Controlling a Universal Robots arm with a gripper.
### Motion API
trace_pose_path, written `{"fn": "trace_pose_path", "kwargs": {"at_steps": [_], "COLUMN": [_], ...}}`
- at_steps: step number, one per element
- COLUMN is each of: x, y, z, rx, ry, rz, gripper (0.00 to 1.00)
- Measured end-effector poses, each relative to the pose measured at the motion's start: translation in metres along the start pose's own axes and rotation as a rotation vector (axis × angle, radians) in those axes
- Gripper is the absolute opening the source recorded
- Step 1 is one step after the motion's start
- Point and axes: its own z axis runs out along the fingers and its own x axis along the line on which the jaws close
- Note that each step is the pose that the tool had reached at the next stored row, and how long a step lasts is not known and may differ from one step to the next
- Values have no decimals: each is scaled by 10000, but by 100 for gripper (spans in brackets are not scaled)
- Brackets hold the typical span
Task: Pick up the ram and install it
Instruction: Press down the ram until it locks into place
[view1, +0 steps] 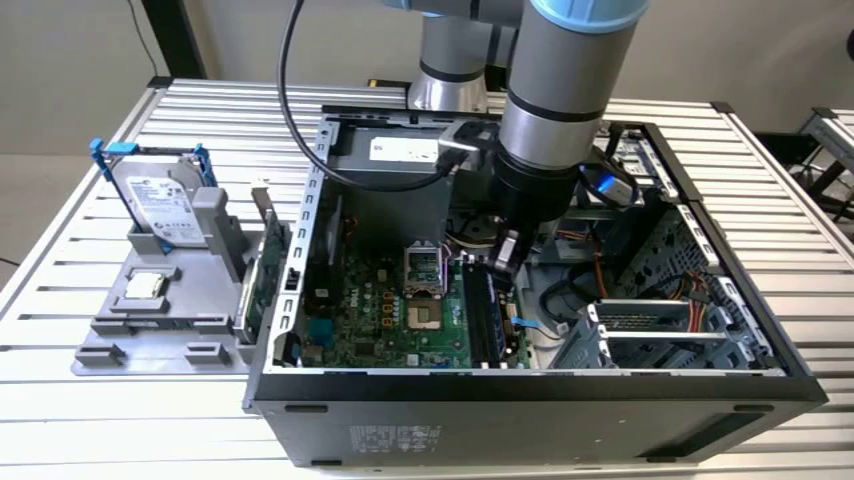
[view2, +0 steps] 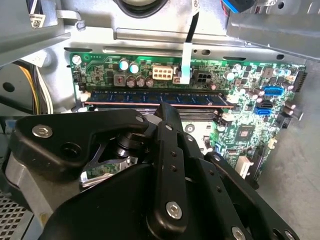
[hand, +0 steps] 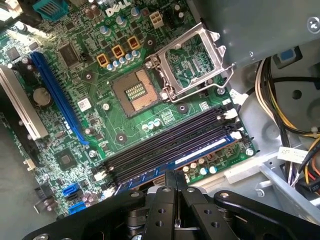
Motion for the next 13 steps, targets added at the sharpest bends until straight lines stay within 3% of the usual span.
{"fn": "trace_pose_path", "kwargs": {"at_steps": [8,13], "x": [0,0], "y": [0,1], "z": [3,9], "rx": [86,138], "ry": [110,126], "rz": [-239,-602], "gripper": [0,0]}}
